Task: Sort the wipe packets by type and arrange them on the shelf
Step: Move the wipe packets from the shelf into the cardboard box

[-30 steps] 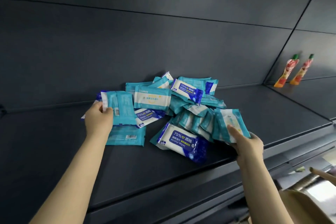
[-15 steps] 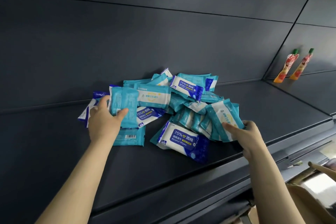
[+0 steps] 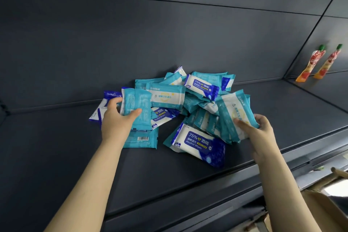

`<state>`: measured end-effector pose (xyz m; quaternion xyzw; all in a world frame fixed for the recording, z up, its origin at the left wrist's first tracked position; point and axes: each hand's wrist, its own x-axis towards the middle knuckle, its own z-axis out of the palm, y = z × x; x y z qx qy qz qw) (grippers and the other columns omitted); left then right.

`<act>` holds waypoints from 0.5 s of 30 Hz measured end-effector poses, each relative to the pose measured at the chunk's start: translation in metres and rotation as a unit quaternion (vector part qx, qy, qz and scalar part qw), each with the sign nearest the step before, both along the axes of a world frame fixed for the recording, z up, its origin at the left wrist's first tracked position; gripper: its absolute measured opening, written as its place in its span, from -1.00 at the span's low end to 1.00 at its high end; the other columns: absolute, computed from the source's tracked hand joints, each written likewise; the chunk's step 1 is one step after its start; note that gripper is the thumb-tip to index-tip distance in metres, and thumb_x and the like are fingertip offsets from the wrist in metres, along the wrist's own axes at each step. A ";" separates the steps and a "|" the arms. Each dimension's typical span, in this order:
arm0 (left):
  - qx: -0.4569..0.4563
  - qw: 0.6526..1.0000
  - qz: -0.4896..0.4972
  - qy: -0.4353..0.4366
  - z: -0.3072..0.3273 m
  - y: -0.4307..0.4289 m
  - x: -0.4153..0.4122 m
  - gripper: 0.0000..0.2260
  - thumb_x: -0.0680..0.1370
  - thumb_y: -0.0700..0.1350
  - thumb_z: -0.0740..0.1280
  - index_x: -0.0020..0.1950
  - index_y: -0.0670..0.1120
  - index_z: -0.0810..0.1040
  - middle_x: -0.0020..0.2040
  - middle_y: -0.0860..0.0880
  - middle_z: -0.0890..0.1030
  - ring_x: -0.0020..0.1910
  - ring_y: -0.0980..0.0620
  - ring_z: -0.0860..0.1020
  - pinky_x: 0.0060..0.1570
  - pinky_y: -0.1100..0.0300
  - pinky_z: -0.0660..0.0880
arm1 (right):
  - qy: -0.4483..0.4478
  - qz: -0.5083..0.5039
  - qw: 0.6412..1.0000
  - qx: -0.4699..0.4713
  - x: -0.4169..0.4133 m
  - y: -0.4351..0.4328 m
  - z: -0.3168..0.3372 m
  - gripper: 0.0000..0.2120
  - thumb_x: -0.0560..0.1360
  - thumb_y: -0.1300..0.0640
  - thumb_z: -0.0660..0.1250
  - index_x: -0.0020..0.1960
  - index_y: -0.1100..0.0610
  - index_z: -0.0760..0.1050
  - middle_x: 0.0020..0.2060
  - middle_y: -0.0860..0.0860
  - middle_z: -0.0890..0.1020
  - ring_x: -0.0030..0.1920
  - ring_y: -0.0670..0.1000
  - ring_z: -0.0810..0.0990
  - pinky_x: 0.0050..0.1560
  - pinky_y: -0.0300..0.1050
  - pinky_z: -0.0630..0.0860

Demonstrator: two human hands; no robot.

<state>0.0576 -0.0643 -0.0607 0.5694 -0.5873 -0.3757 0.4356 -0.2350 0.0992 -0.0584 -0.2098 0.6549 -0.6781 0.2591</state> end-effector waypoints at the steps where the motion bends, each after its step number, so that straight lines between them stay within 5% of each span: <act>1: 0.021 0.999 0.000 0.042 0.001 0.000 0.001 -0.52 0.48 0.01 0.49 0.33 0.08 0.38 0.05 0.17 0.49 -0.08 0.17 0.51 -0.23 0.16 0.44 | -0.014 -0.002 1.000 -0.014 0.002 -0.001 0.000 -0.57 0.42 0.25 0.53 0.17 0.13 0.39 0.08 0.09 0.65 -0.06 0.06 0.70 -0.19 -0.08 0.65; 5: 0.060 0.985 -0.022 0.163 0.002 0.003 0.002 -0.57 0.46 -0.07 0.52 0.25 0.09 0.43 -0.03 0.26 0.50 -0.08 0.20 0.54 -0.27 0.20 0.46 | -0.049 0.006 0.997 -0.064 0.012 -0.005 0.005 -0.52 0.44 0.28 0.50 0.30 0.13 0.44 0.08 0.04 0.67 0.01 0.04 0.71 -0.16 -0.09 0.67; 10: 0.137 0.956 -0.026 0.258 0.003 -0.002 0.014 -0.54 0.41 -0.11 0.56 0.23 0.07 0.47 0.09 0.06 0.63 0.03 -0.02 0.66 -0.06 -0.12 0.62 | -0.132 0.071 0.985 -0.083 0.017 -0.010 0.016 -0.74 0.49 0.31 0.41 0.18 0.25 0.57 0.01 0.11 0.73 -0.12 0.02 0.72 -0.21 -0.16 0.64; 15: 0.210 0.931 -0.048 0.295 0.005 -0.002 0.023 -0.57 0.43 -0.19 0.52 0.26 -0.07 0.50 0.04 -0.05 0.68 -0.11 -0.03 0.69 -0.33 0.06 0.60 | -0.128 0.078 0.988 -0.031 0.025 -0.016 0.015 -0.79 0.47 0.30 0.44 0.10 0.21 0.57 -0.15 0.07 0.74 -0.24 0.00 0.72 -0.32 -0.17 0.63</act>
